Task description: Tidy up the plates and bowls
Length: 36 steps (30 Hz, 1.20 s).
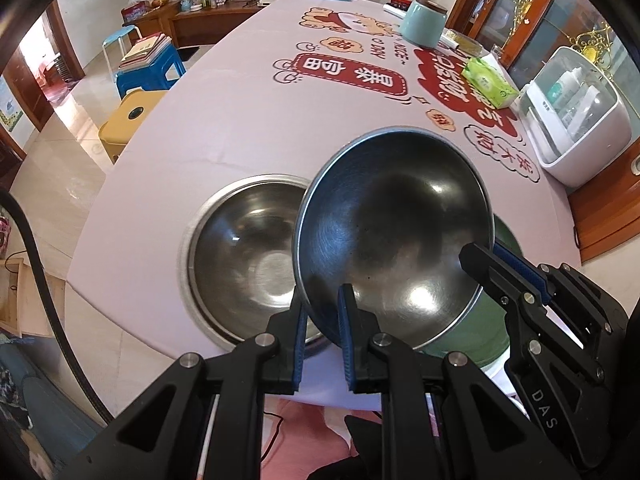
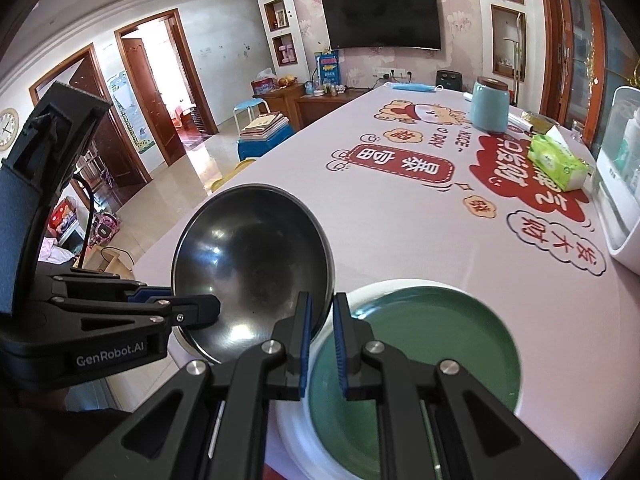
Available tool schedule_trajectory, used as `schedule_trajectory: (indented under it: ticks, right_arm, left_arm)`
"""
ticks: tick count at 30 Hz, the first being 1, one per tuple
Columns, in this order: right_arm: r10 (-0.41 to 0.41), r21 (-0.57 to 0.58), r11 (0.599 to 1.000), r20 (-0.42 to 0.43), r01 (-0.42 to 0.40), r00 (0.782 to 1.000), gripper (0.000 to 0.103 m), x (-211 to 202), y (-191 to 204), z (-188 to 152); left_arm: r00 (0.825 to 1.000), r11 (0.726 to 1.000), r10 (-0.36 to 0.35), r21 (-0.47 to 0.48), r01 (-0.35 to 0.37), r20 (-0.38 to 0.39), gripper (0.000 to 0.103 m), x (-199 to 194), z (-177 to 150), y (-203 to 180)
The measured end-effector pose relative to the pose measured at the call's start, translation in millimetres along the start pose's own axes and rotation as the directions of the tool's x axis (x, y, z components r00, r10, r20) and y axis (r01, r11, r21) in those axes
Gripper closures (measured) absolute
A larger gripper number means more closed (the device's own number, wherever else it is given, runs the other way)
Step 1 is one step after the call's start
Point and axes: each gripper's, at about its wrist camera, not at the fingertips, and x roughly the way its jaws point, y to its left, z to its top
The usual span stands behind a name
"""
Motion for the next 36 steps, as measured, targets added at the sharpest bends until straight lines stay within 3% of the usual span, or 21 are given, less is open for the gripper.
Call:
schedule_trajectory:
  ticks: [11,25,36]
  right_arm:
    - [-0.019,0.031,0.999,-0.030,0.020,0.999,0.091,23,32,1]
    - [-0.032,0.039,0.999,-0.109,0.037,0.994,0.089,42,48,-2]
    - [-0.008,0.087,0.996,-0.131,0.020,0.991,0.088,46,44,-2]
  left_arm:
    - [0.999,0.999,0.007,0.039,-0.005,-0.049,0.090,15,8,39]
    - [0.991,0.998,-0.010,0.054,0.017,-0.130,0.089,35,7,59]
    - [0.993,0.997,-0.027,0.075,0.036,-0.117,0.075,33,11,61]
